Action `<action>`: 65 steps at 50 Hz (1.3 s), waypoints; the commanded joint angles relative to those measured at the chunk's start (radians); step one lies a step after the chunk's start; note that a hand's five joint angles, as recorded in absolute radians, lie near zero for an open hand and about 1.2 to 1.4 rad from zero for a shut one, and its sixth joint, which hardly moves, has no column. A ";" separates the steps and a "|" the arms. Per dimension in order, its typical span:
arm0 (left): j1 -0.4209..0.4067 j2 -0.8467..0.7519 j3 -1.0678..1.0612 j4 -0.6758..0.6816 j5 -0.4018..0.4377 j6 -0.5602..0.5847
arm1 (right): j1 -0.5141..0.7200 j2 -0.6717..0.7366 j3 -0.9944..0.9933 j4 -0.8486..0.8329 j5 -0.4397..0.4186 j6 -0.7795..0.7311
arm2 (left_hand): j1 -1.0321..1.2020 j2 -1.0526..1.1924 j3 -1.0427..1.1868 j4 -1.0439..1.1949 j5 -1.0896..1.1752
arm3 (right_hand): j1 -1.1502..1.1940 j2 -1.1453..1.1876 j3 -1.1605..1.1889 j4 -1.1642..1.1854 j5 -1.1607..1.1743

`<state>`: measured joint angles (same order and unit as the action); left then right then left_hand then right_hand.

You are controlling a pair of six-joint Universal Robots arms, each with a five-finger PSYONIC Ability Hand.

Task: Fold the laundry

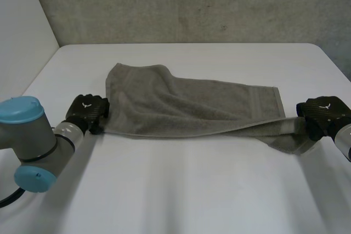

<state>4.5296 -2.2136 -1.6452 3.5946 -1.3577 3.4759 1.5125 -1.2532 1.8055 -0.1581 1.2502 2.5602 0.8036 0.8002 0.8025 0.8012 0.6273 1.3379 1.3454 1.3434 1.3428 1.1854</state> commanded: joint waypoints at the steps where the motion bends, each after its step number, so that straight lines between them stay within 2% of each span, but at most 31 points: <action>1: 0.000 -0.001 -0.001 0.010 0.000 0.000 | 0.000 0.000 0.000 0.000 0.000 0.000 | 0.082 0.086 0.083 0.085 0.084 | 0.058 0.051 0.053 0.053 0.036; 8: -0.001 -0.003 0.001 0.009 0.000 0.000 | 0.000 0.000 0.001 0.000 0.000 0.000 | 0.120 0.124 0.121 0.123 0.122 | 0.058 0.051 0.053 0.053 0.036; 10: -0.001 -0.003 0.001 0.007 0.000 0.000 | 0.000 0.000 0.003 0.000 0.000 0.000 | 0.322 0.325 0.323 0.324 0.323 | 0.058 0.051 0.053 0.053 0.036; 11: -0.001 -0.003 0.001 0.007 0.000 0.000 | 0.000 0.000 0.003 0.000 0.000 0.000 | 0.323 0.326 0.324 0.325 0.325 | 0.058 0.051 0.053 0.053 0.036; 12: -0.001 -0.003 0.001 0.007 -0.001 0.000 | 0.000 0.000 0.003 0.000 0.000 0.000 | 0.538 0.541 0.539 0.540 0.540 | 0.058 0.051 0.053 0.053 0.036; 13: -0.001 -0.003 0.002 0.007 -0.001 0.000 | 0.000 0.000 0.003 0.000 0.000 0.000 | 0.592 0.596 0.593 0.595 0.594 | 0.058 0.051 0.053 0.053 0.036; 19: -0.001 0.022 0.002 0.000 -0.014 -0.001 | 0.000 -0.003 0.003 0.003 0.000 0.000 | 0.593 0.596 0.594 0.595 0.594 | 0.058 0.051 0.053 0.053 0.036; 27: 0.023 0.210 -0.056 -0.017 -0.017 -0.014 | -0.003 -0.046 -0.002 0.012 0.008 0.002 | 0.593 0.596 0.594 0.595 0.594 | 0.058 0.051 0.053 0.053 0.036; 29: 0.055 0.326 -0.112 -0.046 -0.032 -0.011 | -0.003 -0.077 -0.003 0.018 0.009 0.005 | 0.593 0.596 0.594 0.595 0.594 | 0.058 0.051 0.053 0.053 0.036; 30: 0.055 0.327 -0.113 -0.046 -0.032 -0.011 | -0.005 -0.122 -0.005 0.028 0.008 0.008 | 0.593 0.596 0.594 0.595 0.594 | 0.058 0.051 0.053 0.053 0.036; 34: 0.068 0.471 -0.194 -0.143 -0.052 0.002 | -0.006 -0.234 -0.014 0.096 -0.001 -0.003 | 0.593 0.596 0.594 0.595 0.594 | 0.058 0.051 0.053 0.053 0.036; 37: 0.081 0.558 -0.249 -0.213 -0.052 0.005 | -0.011 -0.253 -0.020 0.143 -0.005 -0.015 | 0.593 0.596 0.594 0.595 0.594 | 0.058 0.051 0.053 0.053 0.036; 39: 0.100 0.596 -0.283 -0.250 -0.051 0.008 | -0.009 -0.268 -0.028 0.260 -0.030 -0.081 | 0.593 0.596 0.594 0.595 0.594 | 0.058 0.051 0.053 0.053 0.036; 40: 0.126 0.630 -0.315 -0.285 -0.049 0.015 | -0.009 -0.268 -0.028 0.261 -0.031 -0.081 | 0.593 0.596 0.594 0.595 0.594 | 0.058 0.051 0.053 0.053 0.036; 42: 0.153 0.661 -0.344 -0.321 -0.046 0.031 | -0.011 -0.270 -0.017 0.391 -0.081 -0.211 | 0.593 0.596 0.594 0.595 0.594 | 0.058 0.051 0.053 0.053 0.036; 43: 0.154 0.661 -0.344 -0.321 -0.046 0.031 | -0.011 -0.270 -0.017 0.391 -0.081 -0.212 | 0.593 0.596 0.594 0.595 0.594 | 0.058 0.051 0.053 0.053 0.036; 45: 0.192 0.728 -0.392 -0.394 -0.041 0.093 | -0.021 -0.270 0.011 0.516 -0.101 -0.380 | 0.593 0.596 0.594 0.595 0.594 | 0.058 0.051 0.053 0.053 0.036; 48: 0.207 0.805 -0.435 -0.465 -0.041 0.162 | -0.029 -0.272 0.023 0.574 -0.103 -0.451 | 0.593 0.596 0.594 0.595 0.594 | 0.058 0.051 0.053 0.053 0.036; 50: 0.209 0.843 -0.452 -0.502 -0.041 0.187 | -0.060 -0.275 0.028 0.693 -0.113 -0.578 | 0.593 0.596 0.594 0.595 0.594 | 0.058 0.051 0.053 0.053 0.036; 53: 0.209 0.922 -0.470 -0.574 -0.041 0.204 | -0.096 -0.291 0.011 0.771 -0.126 -0.641 | 0.593 0.596 0.594 0.595 0.594 | 0.058 0.051 0.053 0.053 0.036; 60: 0.207 0.973 -0.469 -0.619 -0.038 0.207 | -0.126 -0.295 -0.083 0.787 -0.185 -0.632 | 0.593 0.596 0.594 0.595 0.594 | 0.058 0.051 0.053 0.053 0.036; 65: 0.203 0.901 -0.441 -0.560 -0.038 0.201 | -0.117 -0.218 -0.167 0.779 -0.196 -0.578 | 0.593 0.596 0.594 0.595 0.594 | 0.058 0.051 0.053 0.053 0.036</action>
<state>4.7388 -1.2480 -2.1143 2.9808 -1.3965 3.6868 1.3898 -1.5394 1.7308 0.6382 1.0743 1.9186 1.1738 1.2167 1.2164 1.2182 1.0170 1.3379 1.3454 1.3435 1.3428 1.1854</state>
